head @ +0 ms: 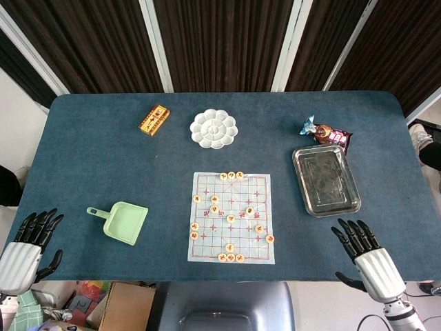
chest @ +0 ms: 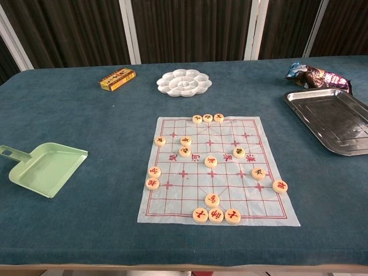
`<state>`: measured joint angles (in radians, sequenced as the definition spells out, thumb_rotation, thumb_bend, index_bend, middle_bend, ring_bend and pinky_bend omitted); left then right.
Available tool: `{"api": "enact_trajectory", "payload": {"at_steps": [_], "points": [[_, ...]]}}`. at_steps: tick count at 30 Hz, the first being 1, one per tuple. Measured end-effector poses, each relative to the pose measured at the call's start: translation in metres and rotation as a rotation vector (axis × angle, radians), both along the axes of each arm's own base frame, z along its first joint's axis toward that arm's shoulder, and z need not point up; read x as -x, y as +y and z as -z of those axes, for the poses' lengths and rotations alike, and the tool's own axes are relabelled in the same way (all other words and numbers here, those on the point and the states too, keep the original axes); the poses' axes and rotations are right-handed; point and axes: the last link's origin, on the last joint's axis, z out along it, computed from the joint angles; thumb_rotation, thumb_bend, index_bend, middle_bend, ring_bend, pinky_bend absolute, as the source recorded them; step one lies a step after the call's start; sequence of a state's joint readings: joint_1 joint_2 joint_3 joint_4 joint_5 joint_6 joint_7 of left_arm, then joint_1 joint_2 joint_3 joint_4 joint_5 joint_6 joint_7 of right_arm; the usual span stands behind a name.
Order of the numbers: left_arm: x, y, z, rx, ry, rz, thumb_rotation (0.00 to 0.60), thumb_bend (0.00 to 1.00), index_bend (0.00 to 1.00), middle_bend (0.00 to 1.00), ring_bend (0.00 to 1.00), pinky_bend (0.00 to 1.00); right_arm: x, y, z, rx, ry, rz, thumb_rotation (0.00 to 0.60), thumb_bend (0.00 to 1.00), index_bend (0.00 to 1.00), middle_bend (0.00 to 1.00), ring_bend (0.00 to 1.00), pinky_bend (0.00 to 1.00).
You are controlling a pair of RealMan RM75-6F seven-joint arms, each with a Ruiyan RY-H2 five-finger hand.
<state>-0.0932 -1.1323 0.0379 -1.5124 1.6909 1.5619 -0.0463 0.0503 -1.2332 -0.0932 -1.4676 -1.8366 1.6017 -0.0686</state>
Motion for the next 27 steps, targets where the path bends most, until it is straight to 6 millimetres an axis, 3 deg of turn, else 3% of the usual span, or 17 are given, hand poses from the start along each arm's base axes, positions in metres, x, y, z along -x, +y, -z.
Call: {"api": "enact_trajectory", "payload": {"at_steps": [9,13,16,22,27], "points": [[-0.003,-0.003,0.002,0.006,-0.002,0.019,0.6,0.45,0.0,0.0,0.0,0.01,0.0,-0.008,0.008,-0.031,0.013,-0.007,0.6,0.24,0.0,0.0,0.0,0.0],[-0.003,-0.003,0.003,0.011,-0.003,0.019,0.6,0.46,0.0,0.0,0.0,0.01,-0.006,-0.023,0.013,-0.056,0.006,-0.039,0.6,0.25,0.01,0.0,0.0,0.0],[-0.003,-0.003,0.003,0.012,-0.009,0.017,0.6,0.46,0.0,0.0,0.0,0.01,-0.016,-0.043,0.023,-0.102,0.02,-0.088,0.6,0.25,0.11,0.0,0.0,0.0],[-0.002,-0.001,0.001,0.009,-0.014,0.015,0.6,0.45,0.0,0.0,0.0,0.01,-0.055,-0.093,0.06,-0.278,0.069,-0.225,0.6,0.31,0.4,0.0,0.0,0.0],[0.0,0.001,-0.001,-0.003,-0.016,0.003,0.6,0.45,0.0,0.0,0.0,0.01,-0.111,-0.131,0.104,-0.406,0.086,-0.378,0.6,0.35,0.52,0.01,0.0,0.0]]}}
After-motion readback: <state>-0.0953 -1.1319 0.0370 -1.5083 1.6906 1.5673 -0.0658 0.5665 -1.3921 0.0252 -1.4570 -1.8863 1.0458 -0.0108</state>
